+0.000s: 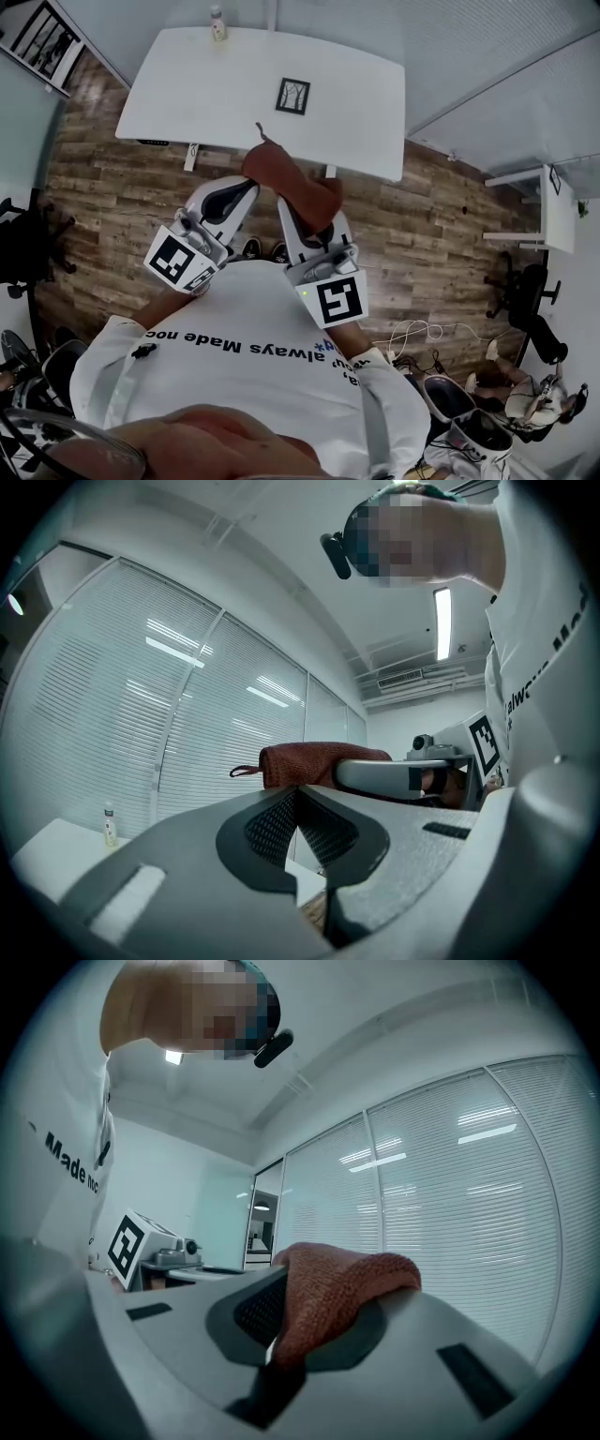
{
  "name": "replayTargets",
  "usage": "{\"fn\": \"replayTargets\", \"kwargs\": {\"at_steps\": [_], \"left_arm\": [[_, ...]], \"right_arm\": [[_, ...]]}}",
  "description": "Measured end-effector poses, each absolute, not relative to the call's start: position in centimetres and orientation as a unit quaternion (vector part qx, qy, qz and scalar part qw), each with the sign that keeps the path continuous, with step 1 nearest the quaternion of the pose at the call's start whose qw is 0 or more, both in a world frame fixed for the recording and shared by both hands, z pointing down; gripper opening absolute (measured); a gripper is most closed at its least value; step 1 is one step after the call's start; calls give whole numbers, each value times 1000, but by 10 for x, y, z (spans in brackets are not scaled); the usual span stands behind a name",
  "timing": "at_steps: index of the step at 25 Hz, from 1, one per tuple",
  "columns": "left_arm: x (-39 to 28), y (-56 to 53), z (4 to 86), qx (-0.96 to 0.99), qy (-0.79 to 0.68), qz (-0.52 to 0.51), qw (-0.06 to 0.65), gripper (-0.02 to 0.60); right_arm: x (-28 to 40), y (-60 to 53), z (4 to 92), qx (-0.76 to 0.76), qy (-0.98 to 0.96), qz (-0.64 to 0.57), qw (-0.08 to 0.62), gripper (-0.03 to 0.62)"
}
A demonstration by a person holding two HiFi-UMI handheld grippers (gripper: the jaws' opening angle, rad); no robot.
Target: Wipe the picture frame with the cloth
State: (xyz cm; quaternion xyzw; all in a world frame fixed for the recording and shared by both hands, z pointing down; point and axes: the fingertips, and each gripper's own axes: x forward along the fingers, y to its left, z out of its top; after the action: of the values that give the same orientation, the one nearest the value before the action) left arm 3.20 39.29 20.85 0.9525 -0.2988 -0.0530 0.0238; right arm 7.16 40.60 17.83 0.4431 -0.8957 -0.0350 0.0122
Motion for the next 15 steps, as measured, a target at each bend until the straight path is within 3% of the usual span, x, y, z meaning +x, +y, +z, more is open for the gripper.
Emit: {"fn": "replayTargets", "kwargs": {"at_steps": [15], "left_arm": [[-24,389,226,957,-286,-45,28,2]], "right_arm": [[16,400,196,437,-899,-19,31,31]]}}
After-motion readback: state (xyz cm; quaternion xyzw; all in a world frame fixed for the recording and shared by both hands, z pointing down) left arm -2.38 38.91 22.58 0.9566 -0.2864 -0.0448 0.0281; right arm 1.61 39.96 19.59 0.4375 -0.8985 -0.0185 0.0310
